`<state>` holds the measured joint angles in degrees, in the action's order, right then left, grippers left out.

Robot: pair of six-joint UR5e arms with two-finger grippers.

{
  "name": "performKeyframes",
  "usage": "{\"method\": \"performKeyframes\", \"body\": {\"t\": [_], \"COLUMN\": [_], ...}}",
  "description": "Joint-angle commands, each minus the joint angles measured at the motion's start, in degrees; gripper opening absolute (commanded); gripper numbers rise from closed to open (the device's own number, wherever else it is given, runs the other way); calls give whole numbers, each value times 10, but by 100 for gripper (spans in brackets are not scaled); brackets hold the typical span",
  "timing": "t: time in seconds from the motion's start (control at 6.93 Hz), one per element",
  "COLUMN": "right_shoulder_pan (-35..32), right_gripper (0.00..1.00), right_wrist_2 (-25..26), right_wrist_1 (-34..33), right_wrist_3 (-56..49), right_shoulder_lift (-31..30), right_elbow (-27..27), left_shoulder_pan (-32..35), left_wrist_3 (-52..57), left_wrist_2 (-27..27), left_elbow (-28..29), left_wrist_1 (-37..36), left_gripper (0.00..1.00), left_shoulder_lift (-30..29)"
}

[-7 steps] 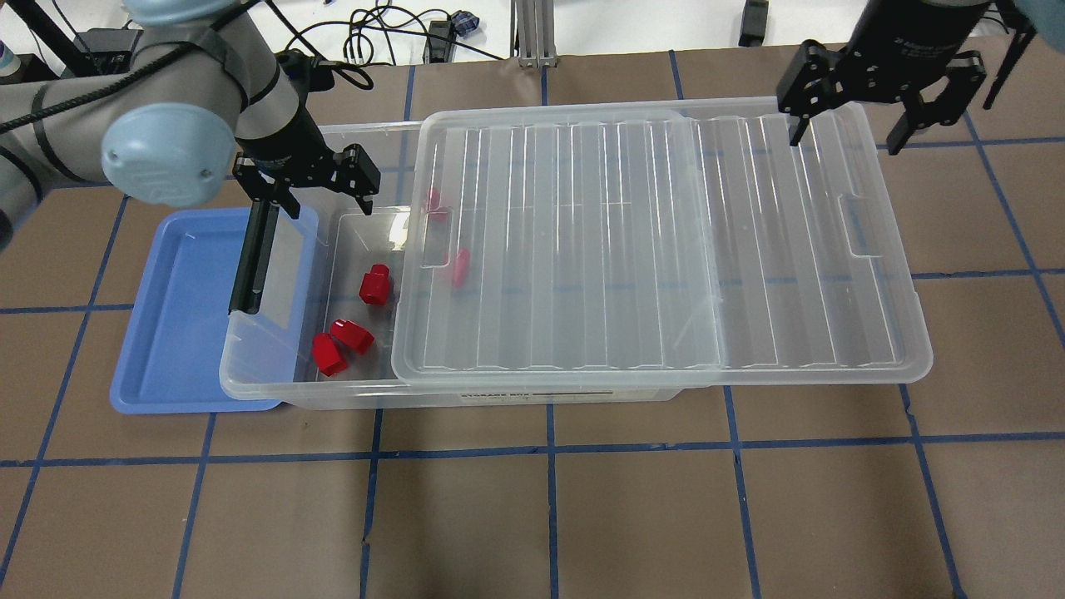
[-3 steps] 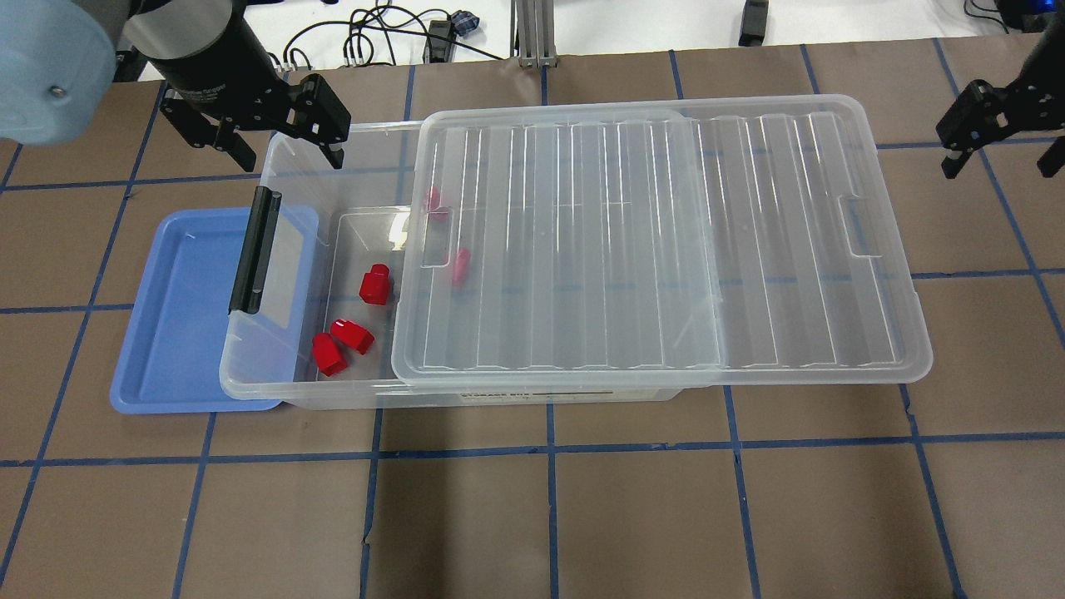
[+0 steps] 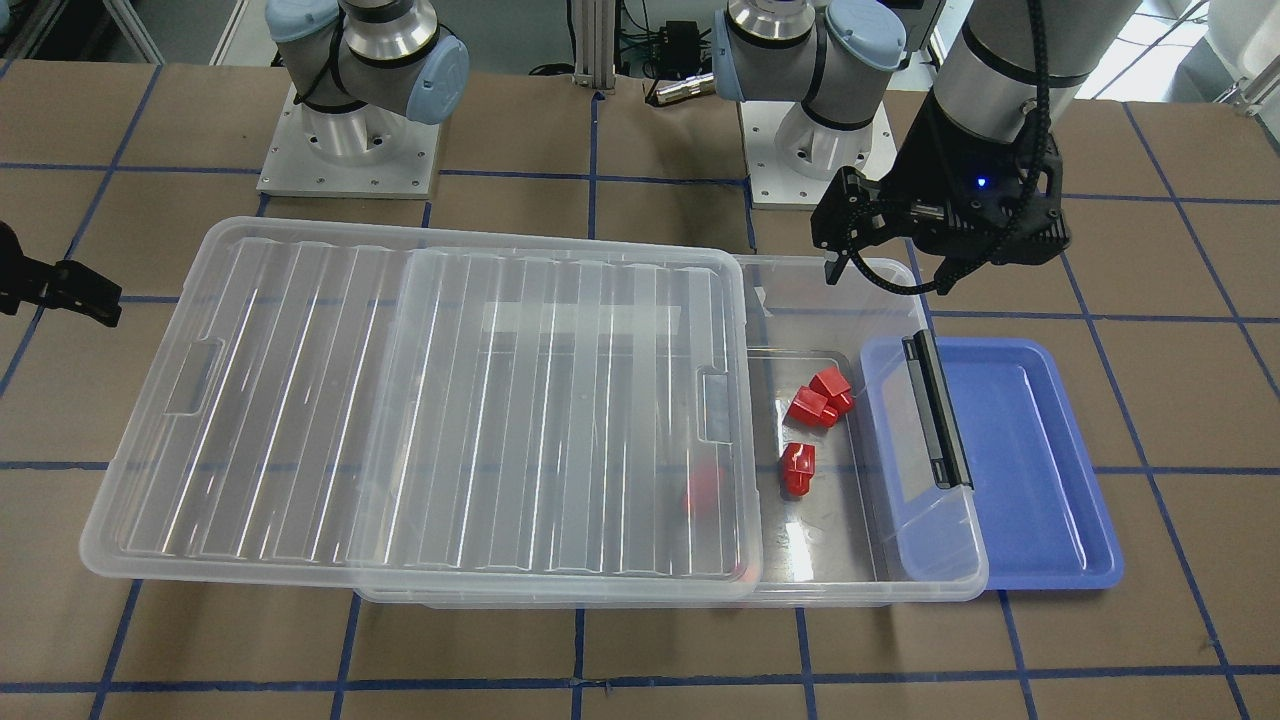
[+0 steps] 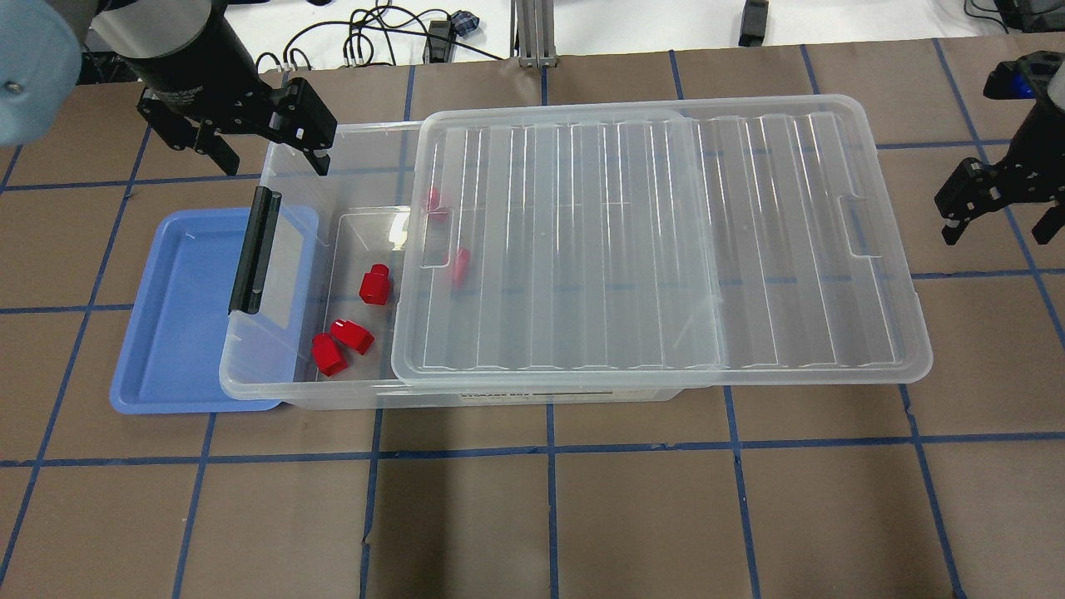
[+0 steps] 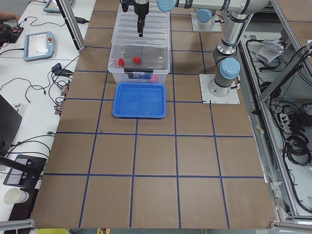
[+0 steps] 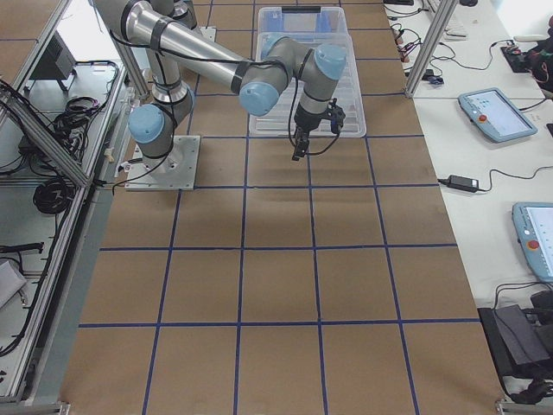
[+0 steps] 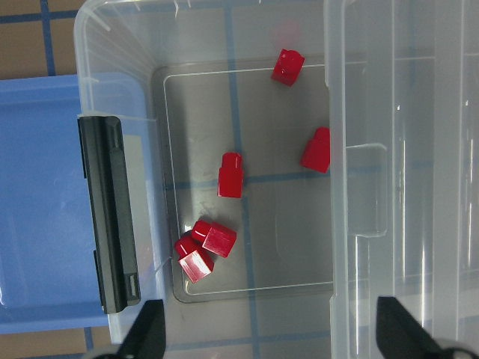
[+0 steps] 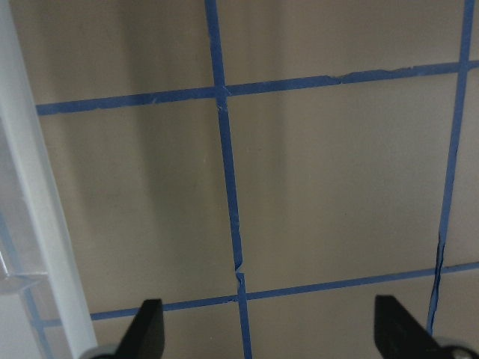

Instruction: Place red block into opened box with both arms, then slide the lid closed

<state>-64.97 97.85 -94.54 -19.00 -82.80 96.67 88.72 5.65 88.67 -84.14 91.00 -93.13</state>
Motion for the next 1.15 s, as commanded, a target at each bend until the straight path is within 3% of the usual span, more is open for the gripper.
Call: {"method": "performKeyframes", "body": {"t": [0.0,0.58,1.01], "right_shoulder_pan": [0,-18,-59], "right_gripper": [100,100,100], "right_wrist_2": [-1,-5,-35], "right_wrist_1": [-15,-78,-107], "right_wrist_3": [4,12,48], "right_shoulder_lift": [-2,3,2], "right_elbow": [20,53,55], "left_shoulder_pan": [3,7,8], "left_wrist_3": [2,2,2], "left_wrist_2": [-1,-3,-3], "left_elbow": [2,0,0], "left_wrist_1": [-1,-1,-1], "left_gripper": [100,100,100], "left_shoulder_lift": [-8,-10,-10]}}
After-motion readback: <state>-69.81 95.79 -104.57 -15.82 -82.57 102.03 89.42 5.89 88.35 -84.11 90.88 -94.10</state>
